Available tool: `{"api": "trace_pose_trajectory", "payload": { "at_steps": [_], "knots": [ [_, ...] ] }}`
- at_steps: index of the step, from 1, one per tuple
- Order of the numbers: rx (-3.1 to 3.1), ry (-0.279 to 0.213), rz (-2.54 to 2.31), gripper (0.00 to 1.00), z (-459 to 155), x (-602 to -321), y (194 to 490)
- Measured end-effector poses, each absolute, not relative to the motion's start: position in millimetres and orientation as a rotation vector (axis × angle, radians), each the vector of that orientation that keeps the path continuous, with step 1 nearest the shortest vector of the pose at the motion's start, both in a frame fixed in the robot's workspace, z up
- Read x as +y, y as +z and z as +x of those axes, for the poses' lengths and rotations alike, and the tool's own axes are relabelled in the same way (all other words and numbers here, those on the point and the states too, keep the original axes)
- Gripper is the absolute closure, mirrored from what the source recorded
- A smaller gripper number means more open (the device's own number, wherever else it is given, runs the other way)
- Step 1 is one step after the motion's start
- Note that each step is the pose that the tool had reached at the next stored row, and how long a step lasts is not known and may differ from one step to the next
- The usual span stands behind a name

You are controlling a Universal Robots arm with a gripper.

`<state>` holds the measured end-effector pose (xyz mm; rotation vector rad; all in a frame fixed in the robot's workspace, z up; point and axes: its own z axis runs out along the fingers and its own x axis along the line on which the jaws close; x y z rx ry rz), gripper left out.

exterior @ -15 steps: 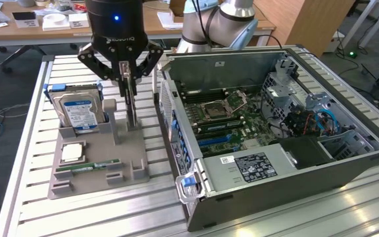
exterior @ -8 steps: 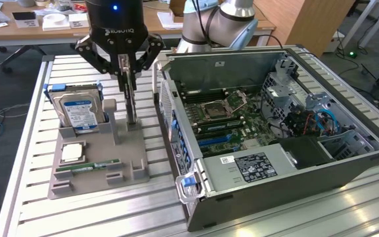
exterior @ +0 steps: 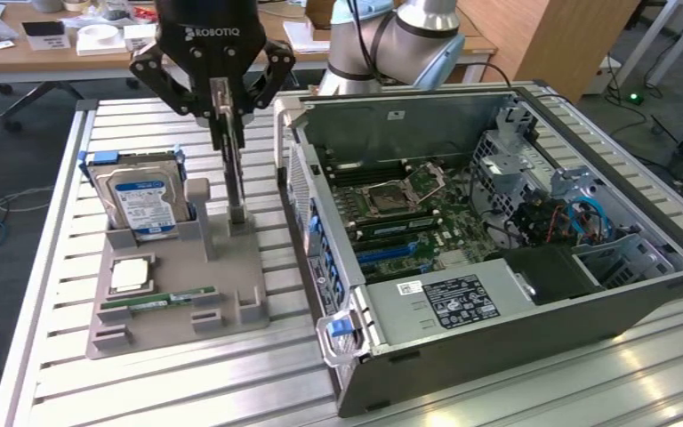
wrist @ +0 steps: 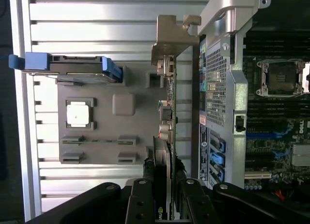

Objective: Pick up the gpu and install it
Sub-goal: 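Pick up the gpu and move the gpu toward the slot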

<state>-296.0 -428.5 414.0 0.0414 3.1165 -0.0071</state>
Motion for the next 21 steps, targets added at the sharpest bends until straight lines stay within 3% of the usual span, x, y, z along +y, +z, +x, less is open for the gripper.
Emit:
{"api": "trace_pose_trajectory", "payload": {
  "at_steps": [10,21],
  "knots": [
    [3.116,-0.007,0.041,0.74,-296,-428,432],
    [3.117,-0.007,0.041,0.74,-294,-428,432]
  ]
}}
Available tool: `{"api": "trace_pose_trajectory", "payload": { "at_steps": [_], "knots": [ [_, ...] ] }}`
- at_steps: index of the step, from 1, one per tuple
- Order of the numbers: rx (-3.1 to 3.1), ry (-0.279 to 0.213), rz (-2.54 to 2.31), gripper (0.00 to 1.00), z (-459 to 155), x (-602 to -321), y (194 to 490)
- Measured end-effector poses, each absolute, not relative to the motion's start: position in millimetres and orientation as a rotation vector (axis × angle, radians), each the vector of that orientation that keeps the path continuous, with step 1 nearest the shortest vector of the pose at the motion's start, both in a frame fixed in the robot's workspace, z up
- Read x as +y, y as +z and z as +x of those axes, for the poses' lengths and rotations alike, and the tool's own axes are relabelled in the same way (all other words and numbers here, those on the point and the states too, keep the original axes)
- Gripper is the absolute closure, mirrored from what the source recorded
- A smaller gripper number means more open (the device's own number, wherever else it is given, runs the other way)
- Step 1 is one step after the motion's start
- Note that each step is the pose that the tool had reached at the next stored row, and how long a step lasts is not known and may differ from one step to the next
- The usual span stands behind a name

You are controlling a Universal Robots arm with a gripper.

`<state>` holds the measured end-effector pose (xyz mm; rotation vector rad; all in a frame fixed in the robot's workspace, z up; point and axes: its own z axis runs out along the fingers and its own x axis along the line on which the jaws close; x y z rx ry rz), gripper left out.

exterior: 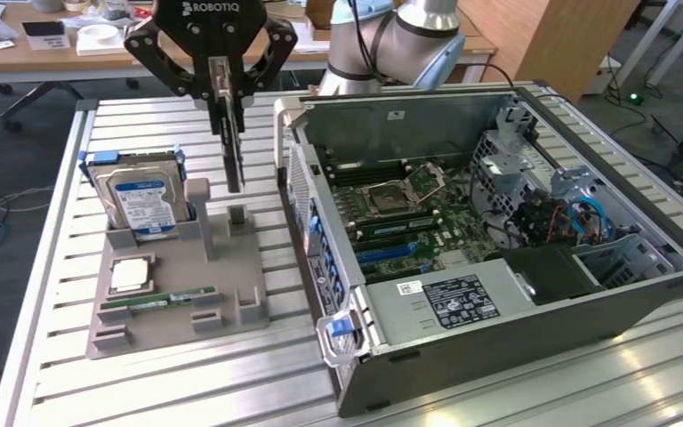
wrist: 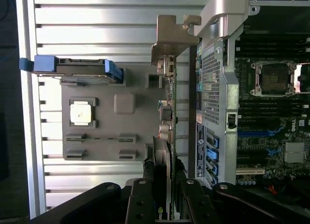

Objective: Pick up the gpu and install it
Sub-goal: 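Pick up the gpu and move the gpu toward the slot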

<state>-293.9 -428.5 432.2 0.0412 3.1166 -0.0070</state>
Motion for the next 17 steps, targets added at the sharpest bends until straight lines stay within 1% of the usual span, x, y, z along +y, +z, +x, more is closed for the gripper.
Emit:
{"api": "trace_pose_trajectory", "payload": {
  "at_steps": [17],
  "knots": [
    [3.117,-0.003,0.041,0.74,-246,-428,432]
  ]
}}
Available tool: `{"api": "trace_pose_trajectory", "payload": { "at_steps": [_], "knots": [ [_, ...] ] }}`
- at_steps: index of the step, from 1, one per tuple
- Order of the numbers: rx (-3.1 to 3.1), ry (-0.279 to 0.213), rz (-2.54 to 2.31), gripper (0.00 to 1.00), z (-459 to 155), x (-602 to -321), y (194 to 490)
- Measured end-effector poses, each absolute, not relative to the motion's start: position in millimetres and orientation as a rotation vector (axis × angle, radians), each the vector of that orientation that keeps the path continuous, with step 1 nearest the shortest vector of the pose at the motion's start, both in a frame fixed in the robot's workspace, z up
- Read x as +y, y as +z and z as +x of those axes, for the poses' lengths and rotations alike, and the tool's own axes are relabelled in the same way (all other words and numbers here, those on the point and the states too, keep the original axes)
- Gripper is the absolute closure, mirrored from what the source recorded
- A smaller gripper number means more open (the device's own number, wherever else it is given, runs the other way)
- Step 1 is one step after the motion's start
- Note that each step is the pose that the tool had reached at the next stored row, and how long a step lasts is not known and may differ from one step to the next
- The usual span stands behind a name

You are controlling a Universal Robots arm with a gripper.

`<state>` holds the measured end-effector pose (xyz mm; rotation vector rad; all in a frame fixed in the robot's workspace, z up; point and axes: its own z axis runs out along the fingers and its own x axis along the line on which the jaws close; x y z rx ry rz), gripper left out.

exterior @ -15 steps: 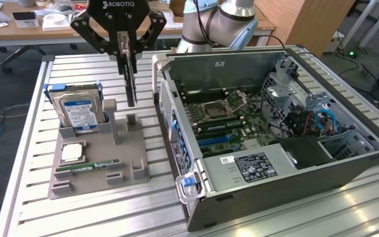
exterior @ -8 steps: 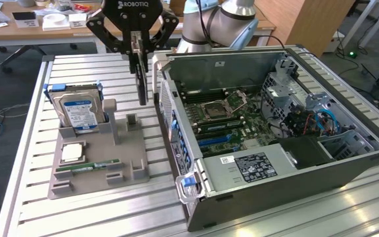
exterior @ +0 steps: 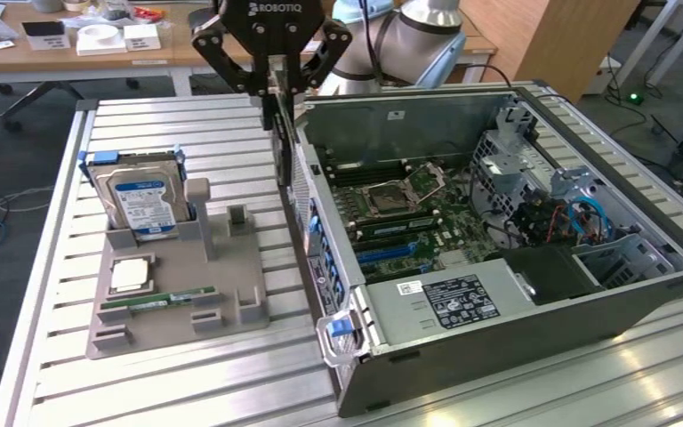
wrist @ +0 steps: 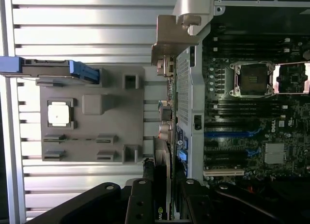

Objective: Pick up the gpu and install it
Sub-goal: 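Pick up the gpu and move the gpu toward the slot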

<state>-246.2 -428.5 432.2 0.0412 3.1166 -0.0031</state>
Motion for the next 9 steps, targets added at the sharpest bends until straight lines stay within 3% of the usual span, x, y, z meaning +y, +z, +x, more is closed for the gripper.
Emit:
{"api": "trace_pose_trajectory", "payload": {
  "at_steps": [9],
  "knots": [
    [3.117,0.001,0.042,0.74,-212,-428,432]
  ]
}}
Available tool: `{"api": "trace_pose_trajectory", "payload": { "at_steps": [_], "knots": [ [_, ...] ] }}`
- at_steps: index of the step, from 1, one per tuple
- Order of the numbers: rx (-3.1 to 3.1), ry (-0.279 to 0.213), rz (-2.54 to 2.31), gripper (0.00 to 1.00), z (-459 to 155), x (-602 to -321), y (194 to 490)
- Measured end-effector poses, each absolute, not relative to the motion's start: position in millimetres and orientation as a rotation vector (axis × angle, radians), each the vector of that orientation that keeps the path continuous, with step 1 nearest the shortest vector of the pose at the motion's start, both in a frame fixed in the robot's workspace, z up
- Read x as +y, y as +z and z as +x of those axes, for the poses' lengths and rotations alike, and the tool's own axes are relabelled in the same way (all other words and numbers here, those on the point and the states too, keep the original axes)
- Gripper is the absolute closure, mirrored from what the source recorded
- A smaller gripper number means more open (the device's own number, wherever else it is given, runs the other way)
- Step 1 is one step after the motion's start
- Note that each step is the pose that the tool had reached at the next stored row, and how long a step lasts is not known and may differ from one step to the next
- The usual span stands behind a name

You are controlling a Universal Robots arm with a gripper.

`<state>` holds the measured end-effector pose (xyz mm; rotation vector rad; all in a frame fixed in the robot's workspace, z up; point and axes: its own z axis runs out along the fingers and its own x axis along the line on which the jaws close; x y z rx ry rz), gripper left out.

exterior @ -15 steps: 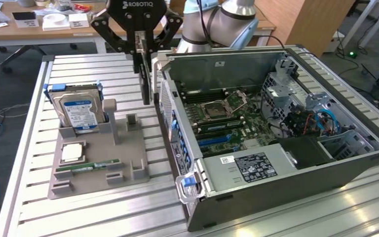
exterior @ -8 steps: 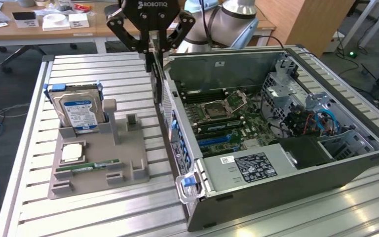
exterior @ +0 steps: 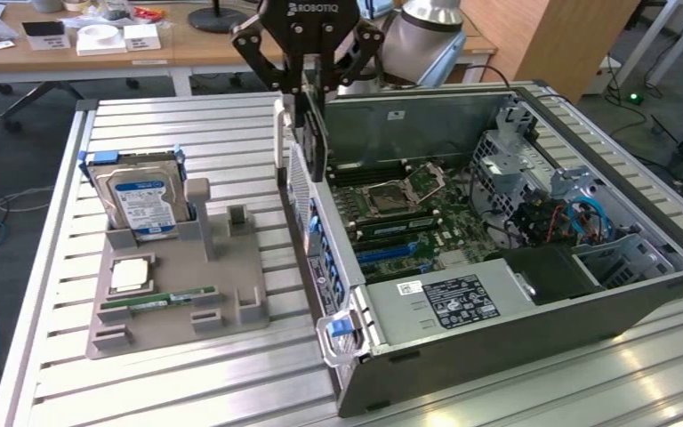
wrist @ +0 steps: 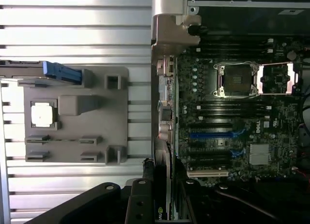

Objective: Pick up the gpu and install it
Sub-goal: 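Pick up the gpu and move the gpu toward the slot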

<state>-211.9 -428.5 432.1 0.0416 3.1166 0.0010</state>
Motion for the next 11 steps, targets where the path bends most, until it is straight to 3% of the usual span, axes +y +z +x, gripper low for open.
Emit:
{"api": "trace_pose_trajectory", "payload": {
  "at_steps": [11],
  "knots": [
    [3.117,0.002,0.041,0.74,-170,-428,432]
  ]
}}
